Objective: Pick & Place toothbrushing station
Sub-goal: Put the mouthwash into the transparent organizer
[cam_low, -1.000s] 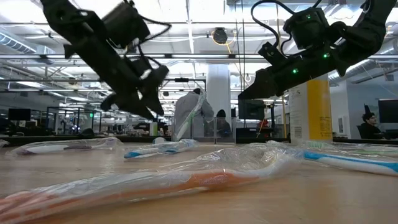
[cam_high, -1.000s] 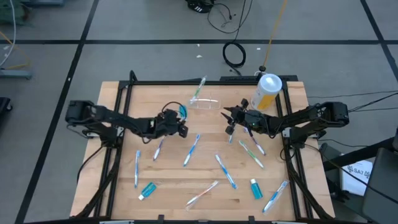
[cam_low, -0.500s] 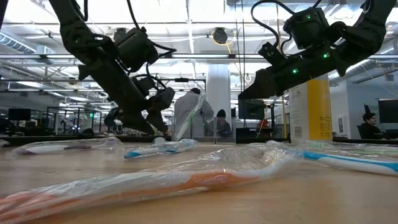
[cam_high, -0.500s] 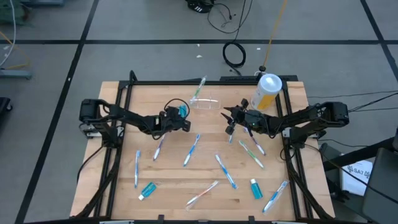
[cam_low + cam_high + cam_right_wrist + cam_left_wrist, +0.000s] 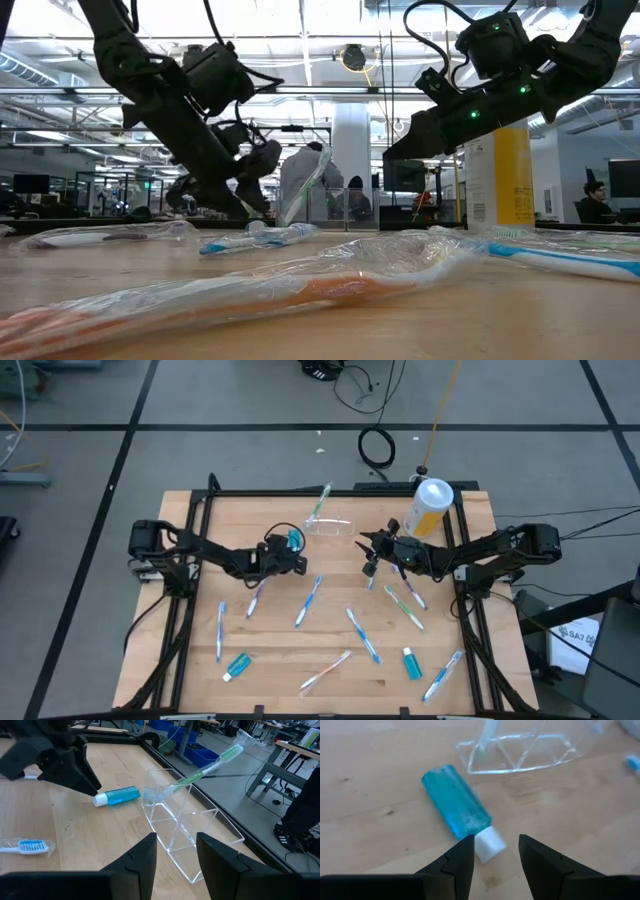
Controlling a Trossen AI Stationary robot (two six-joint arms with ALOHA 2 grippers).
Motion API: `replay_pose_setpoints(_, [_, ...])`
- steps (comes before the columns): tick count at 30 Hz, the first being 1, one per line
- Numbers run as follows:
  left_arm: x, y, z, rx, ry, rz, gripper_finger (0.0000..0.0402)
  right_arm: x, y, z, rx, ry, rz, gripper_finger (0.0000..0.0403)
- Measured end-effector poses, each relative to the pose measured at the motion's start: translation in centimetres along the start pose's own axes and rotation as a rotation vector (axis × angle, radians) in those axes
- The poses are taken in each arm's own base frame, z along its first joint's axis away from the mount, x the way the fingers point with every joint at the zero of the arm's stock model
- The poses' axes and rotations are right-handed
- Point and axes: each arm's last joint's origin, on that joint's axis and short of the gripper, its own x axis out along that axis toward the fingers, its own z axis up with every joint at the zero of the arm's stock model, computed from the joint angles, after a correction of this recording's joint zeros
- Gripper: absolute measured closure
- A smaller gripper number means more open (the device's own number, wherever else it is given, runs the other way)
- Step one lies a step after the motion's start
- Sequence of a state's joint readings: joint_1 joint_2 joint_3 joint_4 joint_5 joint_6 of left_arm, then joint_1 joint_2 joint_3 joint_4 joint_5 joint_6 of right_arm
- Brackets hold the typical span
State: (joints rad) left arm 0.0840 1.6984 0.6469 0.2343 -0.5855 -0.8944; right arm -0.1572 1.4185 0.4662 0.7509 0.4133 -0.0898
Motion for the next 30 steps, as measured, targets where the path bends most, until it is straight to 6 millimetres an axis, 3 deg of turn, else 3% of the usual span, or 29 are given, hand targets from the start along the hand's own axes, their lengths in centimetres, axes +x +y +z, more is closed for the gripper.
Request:
replay_pose_setpoints(7, [1.3,0.6,-1.0,0.0,0.021,0.052,0.0243,0.0,0.0,0.0,0.0,0.0,0.0,0.0273])
replay_pose_setpoints(30, [1.3,1.3,-0.7,0.178,0.016,0.111,0.0243,0.0,0.0,0.0,0.0,0.0,0.0,0.0273])
